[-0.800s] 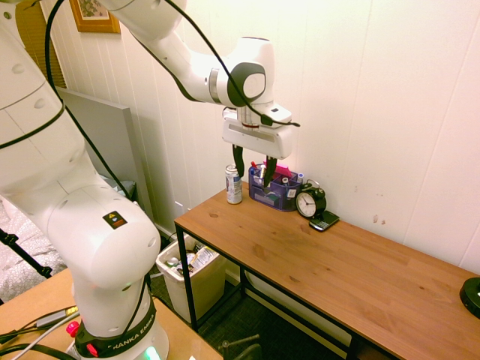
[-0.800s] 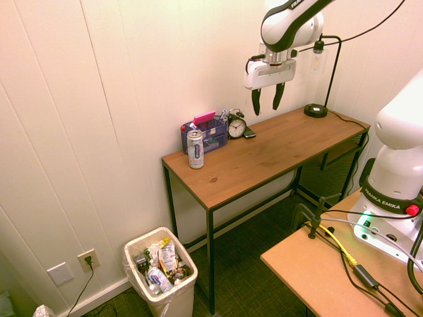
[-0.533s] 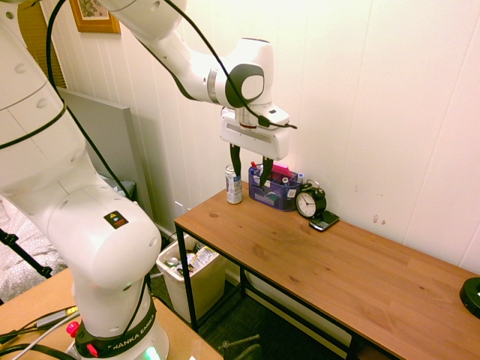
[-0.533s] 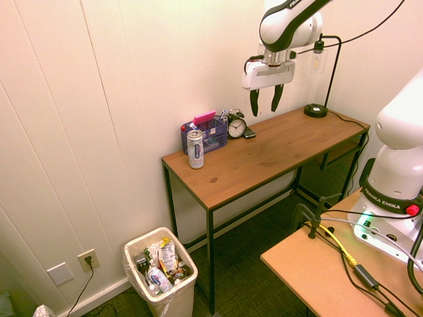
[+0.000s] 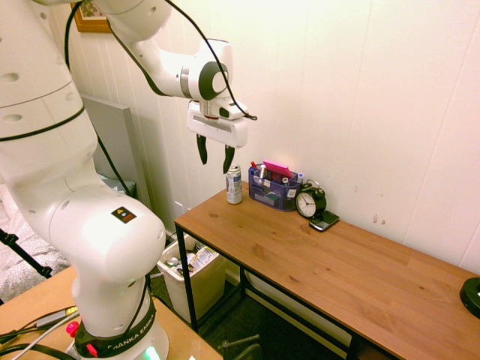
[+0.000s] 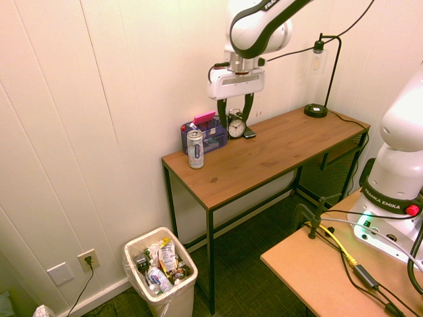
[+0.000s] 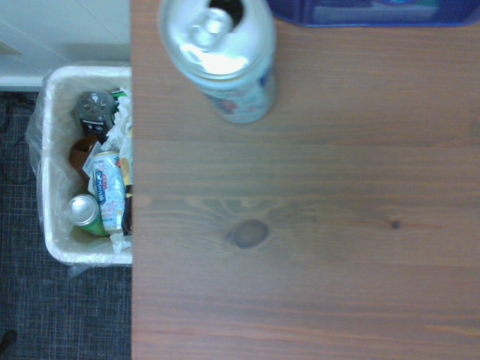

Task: Throw the can in the trash bin

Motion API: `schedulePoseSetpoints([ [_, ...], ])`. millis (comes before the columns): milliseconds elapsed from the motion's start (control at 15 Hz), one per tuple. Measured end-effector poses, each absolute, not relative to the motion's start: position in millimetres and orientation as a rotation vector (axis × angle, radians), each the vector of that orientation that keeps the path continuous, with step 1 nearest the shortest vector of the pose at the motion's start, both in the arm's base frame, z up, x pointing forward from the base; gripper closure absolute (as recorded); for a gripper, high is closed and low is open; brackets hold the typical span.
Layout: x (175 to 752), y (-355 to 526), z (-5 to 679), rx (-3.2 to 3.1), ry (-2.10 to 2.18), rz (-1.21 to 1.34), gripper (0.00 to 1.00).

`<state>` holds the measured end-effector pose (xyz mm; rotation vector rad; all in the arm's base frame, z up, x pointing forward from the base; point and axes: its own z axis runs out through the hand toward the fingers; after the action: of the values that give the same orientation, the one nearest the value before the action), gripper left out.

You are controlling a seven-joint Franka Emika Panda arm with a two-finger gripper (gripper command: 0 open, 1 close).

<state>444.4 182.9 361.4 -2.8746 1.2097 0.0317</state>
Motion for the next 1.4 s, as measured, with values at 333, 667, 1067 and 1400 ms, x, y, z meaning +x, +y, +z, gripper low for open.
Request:
schedulePoseSetpoints([
  [333,489,237,331,-2.945,1.297,0.131,0.0],
  [667,525,274,295,-2.979,1.412,0.166,0.0],
  [1067,564,257,273,-2.944,1.558,0.176,0.0],
  [1400,583,252,253,-2.902,1.614,0.128,0.0],
])
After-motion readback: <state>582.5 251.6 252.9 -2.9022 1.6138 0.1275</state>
